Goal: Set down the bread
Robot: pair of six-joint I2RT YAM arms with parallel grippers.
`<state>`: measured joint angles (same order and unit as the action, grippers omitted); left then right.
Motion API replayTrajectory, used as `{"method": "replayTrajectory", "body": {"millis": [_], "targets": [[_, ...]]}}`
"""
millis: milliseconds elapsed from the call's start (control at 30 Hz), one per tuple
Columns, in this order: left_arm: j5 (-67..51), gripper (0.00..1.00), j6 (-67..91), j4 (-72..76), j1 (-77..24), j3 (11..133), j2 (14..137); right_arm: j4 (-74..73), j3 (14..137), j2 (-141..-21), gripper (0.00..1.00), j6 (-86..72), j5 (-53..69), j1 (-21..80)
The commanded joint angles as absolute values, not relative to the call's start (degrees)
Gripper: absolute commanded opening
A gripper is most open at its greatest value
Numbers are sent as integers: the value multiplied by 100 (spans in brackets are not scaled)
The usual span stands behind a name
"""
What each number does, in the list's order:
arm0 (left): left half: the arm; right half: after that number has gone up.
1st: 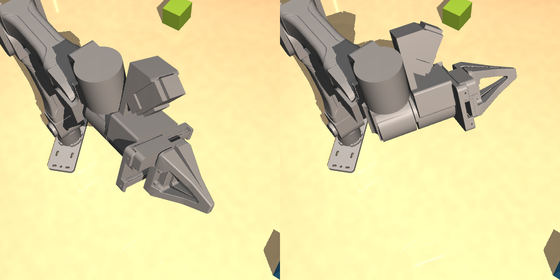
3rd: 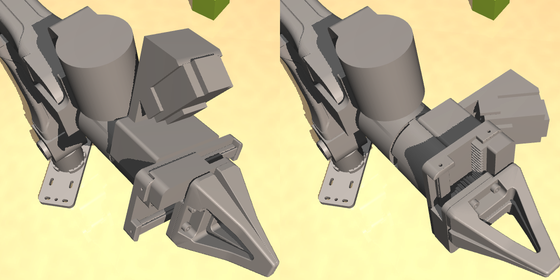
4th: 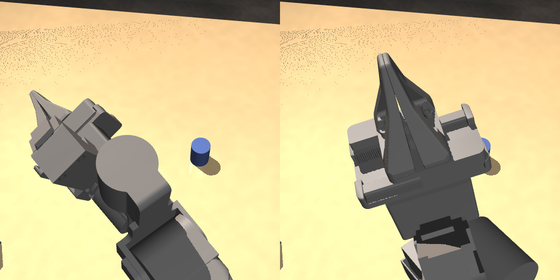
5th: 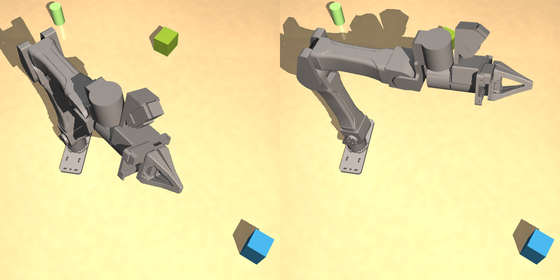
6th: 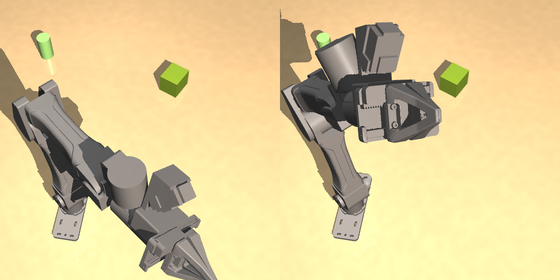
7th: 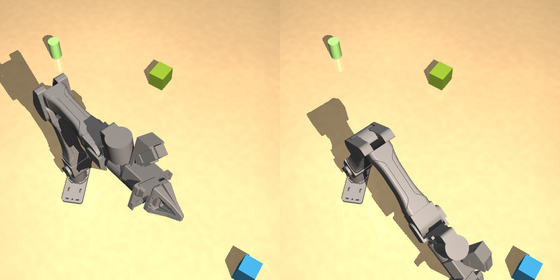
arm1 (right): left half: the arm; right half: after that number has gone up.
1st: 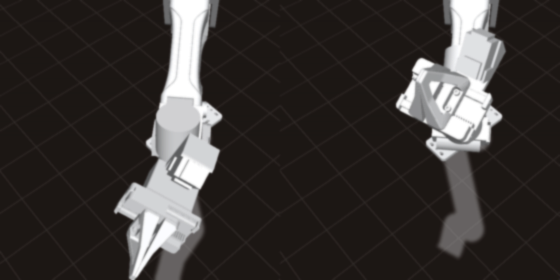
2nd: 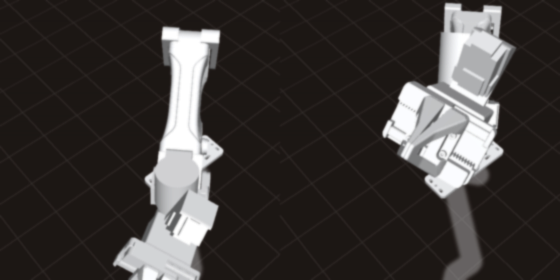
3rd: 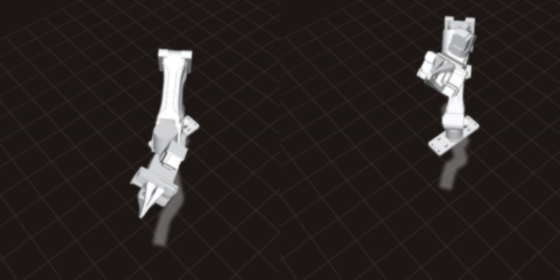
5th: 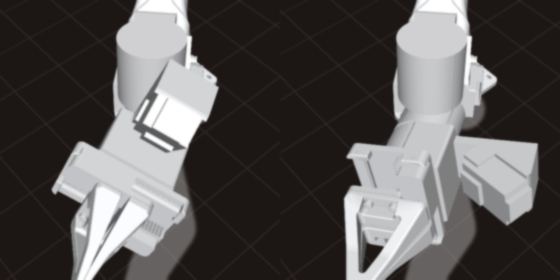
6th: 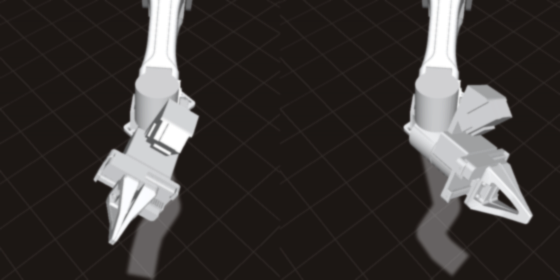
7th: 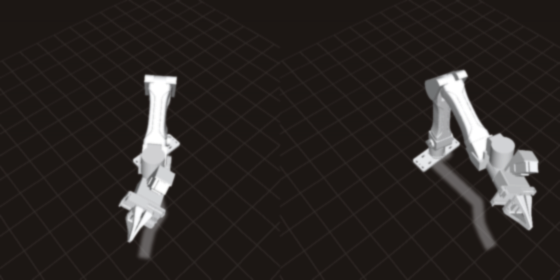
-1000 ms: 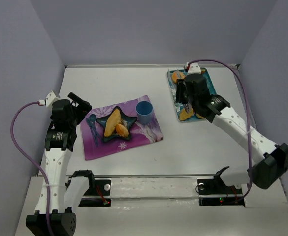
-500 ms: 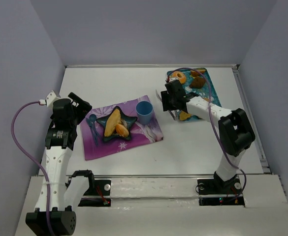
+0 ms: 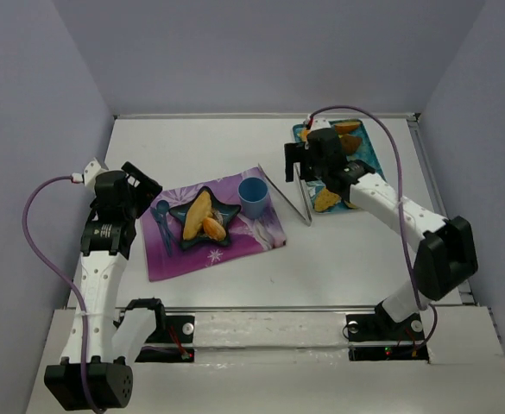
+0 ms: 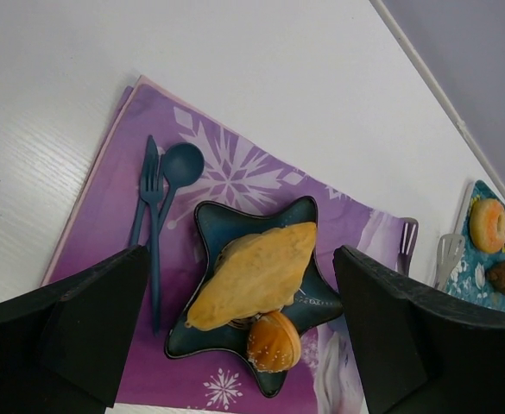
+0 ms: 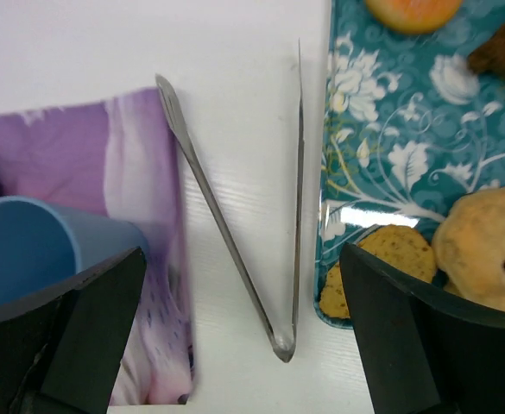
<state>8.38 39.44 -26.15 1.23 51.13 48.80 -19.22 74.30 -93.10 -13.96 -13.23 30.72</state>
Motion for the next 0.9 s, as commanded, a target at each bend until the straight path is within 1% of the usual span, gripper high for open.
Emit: {"method": "replayTrajectory", "body": {"millis": [0,33,100,133,267,333,433,633,867], "targets": [[817,99,3850,-2689,158,5502,4974,-1828,7340,-8088,100,-1634,-2081,3067],[765,99,3850,-2689,150,5519,5001,-1846,7252,-7677,100,-1730,-2422,3067],[642,99,3841,-2637,149,5607,5071,-1837,6946,-7279,100,-1889,-2680,3067],[407,99,3823,-2585,149,5686,5106,-1846,6848,-6929,100,-1924,-2907,3067],[-559,99,3735,-2304,150,5818,5405,-1881,6355,-6382,100,-2021,-3312,3067],[-737,99,3805,-2154,97,5766,5571,-1969,6145,-6100,100,-2109,-3226,3067],[-747,99,3841,-2092,26,5766,5774,-2056,6021,-5828,100,-2109,-3129,3067],[-396,99,3920,-2065,-579,5932,5994,-2136,5775,-5450,100,-2057,-2831,3067],[-308,99,3946,-2083,-615,6012,5977,-2153,5651,-5335,100,-1872,-2654,3067]]}}
